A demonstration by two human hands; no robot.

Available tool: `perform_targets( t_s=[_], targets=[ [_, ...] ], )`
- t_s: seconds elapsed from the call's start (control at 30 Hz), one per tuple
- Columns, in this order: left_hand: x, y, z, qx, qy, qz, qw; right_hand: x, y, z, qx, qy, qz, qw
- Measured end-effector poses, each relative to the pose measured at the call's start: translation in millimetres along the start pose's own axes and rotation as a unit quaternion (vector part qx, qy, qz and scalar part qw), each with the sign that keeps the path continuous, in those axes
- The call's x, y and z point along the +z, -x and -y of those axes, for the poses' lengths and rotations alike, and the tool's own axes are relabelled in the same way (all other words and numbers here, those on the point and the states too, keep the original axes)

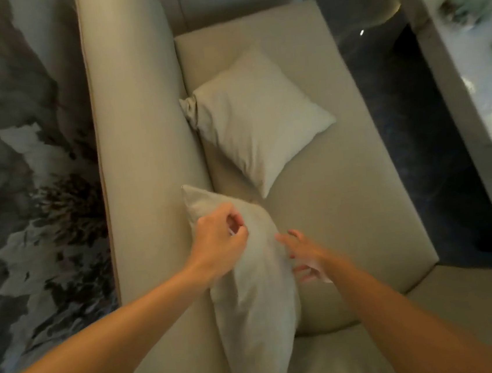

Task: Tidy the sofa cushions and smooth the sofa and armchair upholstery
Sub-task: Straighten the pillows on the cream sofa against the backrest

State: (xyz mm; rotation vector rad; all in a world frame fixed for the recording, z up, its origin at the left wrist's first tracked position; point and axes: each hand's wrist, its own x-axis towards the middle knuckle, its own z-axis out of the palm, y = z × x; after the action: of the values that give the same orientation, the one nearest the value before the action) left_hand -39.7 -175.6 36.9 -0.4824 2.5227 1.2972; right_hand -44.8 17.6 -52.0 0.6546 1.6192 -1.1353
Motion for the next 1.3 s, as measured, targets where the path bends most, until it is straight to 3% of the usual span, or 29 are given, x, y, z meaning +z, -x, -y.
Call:
perform_targets(
  t_s=[0.07, 0.2, 0.3, 0.37, 0.47, 0.57, 0.63, 0.77, 0.93, 1.0, 1.13, 1.2, 1.3],
  targets=[
    [15.8, -45.9, -23.8, -0.006, -0.018, 0.007, 1.000, -26.8, -18.9, 40.2, -0.041, 0.003, -0.050, 0.998],
    [58.0, -169.2, -28.4, -0.134, -0.011, 0.022, 0.991, -74.3, -86.2, 136.4, -0.189, 0.047, -0.150, 0.969],
    [86.1, -252.7, -1.9, -0.247, 0.084, -0.041, 0.965, -103.0, -149.7, 185.0, -0.275, 0.157, -0.258, 0.913],
    [107.1, -289.4, 23.7, -0.289, 0.174, -0.085, 0.937, -112.2, -193.2, 193.0, -0.273, 0.165, -0.288, 0.903],
    [136.6, -309.7, 58.8, -0.269, 0.201, -0.108, 0.936, -95.0, -247.7, 170.2, -0.277, 0.058, -0.236, 0.930],
    [144.1, -309.4, 73.4, -0.246, 0.197, -0.146, 0.938, -74.3, -265.1, 157.9, -0.313, 0.049, -0.326, 0.891],
    [136.3, -302.8, 65.3, -0.240, 0.183, -0.169, 0.938, -70.5, -256.8, 163.5, -0.300, 0.040, -0.341, 0.890],
    [89.8, -288.3, 18.5, -0.209, 0.138, -0.216, 0.944, -65.3, -217.2, 191.0, -0.240, -0.043, -0.263, 0.933],
    [-19.1, -290.5, -72.3, -0.059, -0.101, -0.229, 0.967, -32.9, -149.7, 257.5, -0.114, -0.272, -0.048, 0.954],
    [-52.8, -294.5, -91.3, -0.072, -0.154, -0.235, 0.957, -5.1, -129.6, 278.3, -0.079, -0.274, 0.000, 0.958],
    [-94.9, -278.5, -66.1, -0.135, -0.211, -0.175, 0.952, 43.6, -124.1, 291.8, -0.121, -0.219, 0.005, 0.968],
    [-98.8, -261.3, -40.4, -0.115, -0.225, -0.117, 0.960, 46.9, -123.3, 283.8, -0.133, -0.209, -0.004, 0.969],
    [-87.4, -237.0, -11.5, -0.081, -0.212, -0.098, 0.969, 37.1, -107.8, 258.8, -0.159, -0.147, 0.005, 0.976]
  ],
)
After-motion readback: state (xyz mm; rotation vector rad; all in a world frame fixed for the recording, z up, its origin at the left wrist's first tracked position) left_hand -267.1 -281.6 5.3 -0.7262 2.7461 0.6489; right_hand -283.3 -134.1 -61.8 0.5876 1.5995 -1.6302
